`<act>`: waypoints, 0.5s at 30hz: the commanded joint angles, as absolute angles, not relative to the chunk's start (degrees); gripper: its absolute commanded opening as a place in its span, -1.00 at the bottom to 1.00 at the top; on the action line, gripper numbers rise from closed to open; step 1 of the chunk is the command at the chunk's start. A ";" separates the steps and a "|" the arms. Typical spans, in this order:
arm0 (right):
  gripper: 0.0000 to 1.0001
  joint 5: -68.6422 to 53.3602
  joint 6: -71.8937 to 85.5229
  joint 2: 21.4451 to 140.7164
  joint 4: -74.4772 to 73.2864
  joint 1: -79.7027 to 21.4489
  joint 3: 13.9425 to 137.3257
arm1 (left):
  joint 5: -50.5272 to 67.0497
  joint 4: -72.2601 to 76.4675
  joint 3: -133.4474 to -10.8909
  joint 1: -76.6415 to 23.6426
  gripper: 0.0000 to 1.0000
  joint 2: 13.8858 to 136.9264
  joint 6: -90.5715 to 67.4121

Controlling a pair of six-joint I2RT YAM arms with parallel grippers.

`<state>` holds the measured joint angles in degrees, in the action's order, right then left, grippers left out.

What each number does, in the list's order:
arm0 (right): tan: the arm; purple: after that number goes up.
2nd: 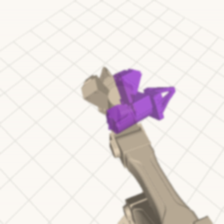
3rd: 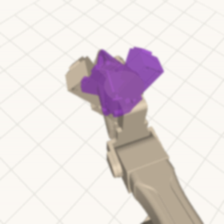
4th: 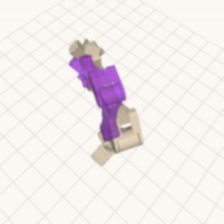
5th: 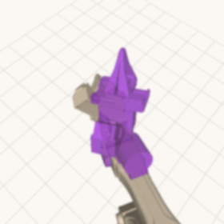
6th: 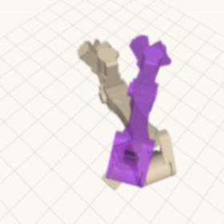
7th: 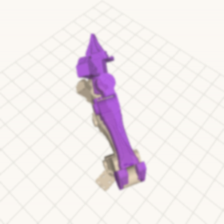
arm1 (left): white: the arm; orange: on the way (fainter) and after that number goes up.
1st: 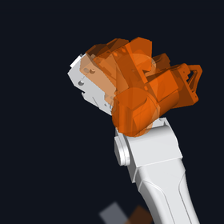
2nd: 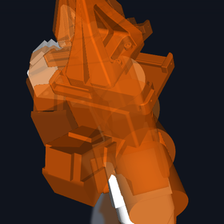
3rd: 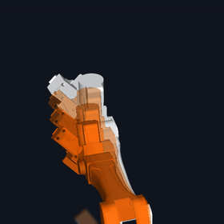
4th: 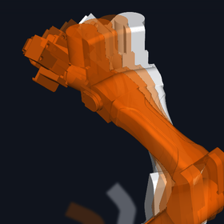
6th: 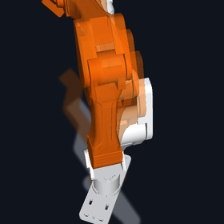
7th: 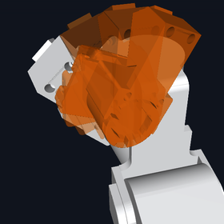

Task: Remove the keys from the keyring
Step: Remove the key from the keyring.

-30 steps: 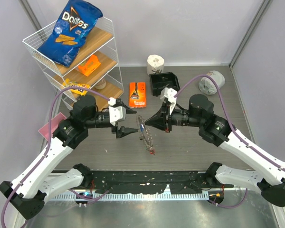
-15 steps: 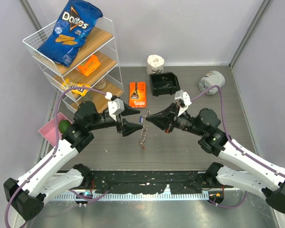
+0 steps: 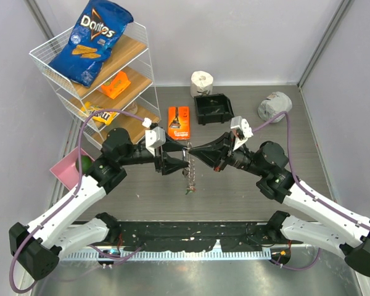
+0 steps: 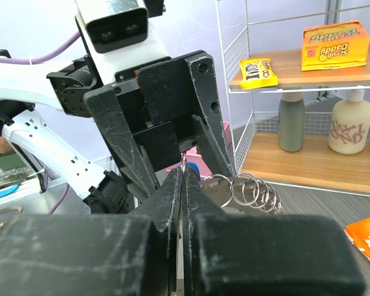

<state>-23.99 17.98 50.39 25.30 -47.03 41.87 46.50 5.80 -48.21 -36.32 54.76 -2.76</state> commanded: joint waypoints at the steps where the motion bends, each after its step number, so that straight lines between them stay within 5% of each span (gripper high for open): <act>1: -0.90 -24.17 18.19 50.54 30.15 -47.02 43.68 | 49.40 8.44 -50.63 -37.53 0.16 54.14 -1.32; 4: -0.90 -24.26 18.19 50.71 29.45 -46.93 43.94 | 49.65 8.17 -50.98 -37.62 -0.18 53.70 -0.79; 7: -0.90 -24.26 18.28 50.63 29.44 -47.02 43.95 | 50.80 7.21 -51.85 -37.62 -1.00 53.96 -0.36; 15: -0.90 -23.73 17.84 49.40 29.62 -46.93 44.47 | 51.24 4.22 -51.07 -37.53 -1.00 54.41 0.97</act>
